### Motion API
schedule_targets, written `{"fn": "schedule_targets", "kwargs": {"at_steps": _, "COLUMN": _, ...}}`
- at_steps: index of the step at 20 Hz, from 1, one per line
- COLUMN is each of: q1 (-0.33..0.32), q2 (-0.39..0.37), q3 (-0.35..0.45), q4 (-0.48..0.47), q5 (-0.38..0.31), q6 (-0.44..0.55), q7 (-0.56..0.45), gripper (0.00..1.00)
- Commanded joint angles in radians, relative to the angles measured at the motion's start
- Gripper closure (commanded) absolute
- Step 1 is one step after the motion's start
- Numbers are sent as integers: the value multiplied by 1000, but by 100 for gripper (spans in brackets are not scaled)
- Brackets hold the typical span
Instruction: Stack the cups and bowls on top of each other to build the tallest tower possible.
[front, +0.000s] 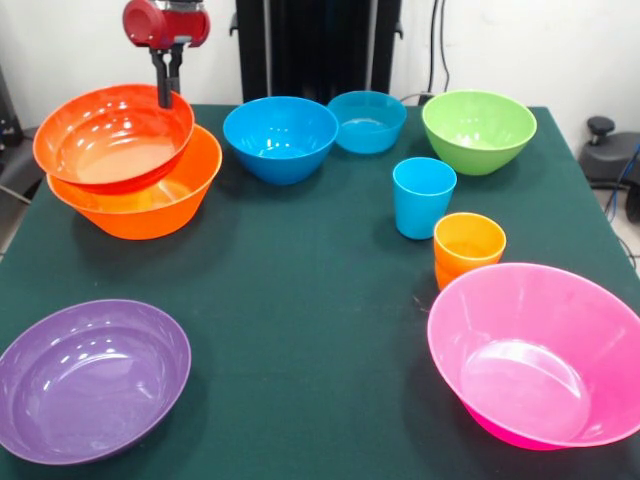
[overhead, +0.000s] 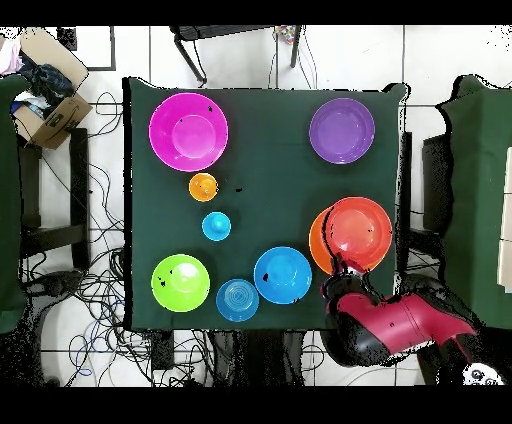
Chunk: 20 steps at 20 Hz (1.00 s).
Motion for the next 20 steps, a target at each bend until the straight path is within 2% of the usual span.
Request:
{"fn": "schedule_targets", "kwargs": {"at_steps": 1, "q1": 43, "q2": 23, "q3": -21, "q4": -65, "q5": -98, "q6": -35, "q7": 59, "gripper": 100}}
{"fn": "schedule_targets", "kwargs": {"at_steps": 6, "q1": 12, "q2": 22, "q3": 20, "q4": -51, "q5": -85, "q6": -2, "q7": 24, "gripper": 100}}
{"fn": "schedule_targets", "kwargs": {"at_steps": 12, "q1": 42, "q2": 29, "q3": -17, "q4": -64, "q5": -103, "q6": -27, "q7": 54, "gripper": 100}}
{"fn": "schedule_targets", "kwargs": {"at_steps": 20, "q1": 41, "q2": 42, "q3": -20, "q4": -70, "q5": -120, "q6": -40, "q7": 65, "gripper": 100}}
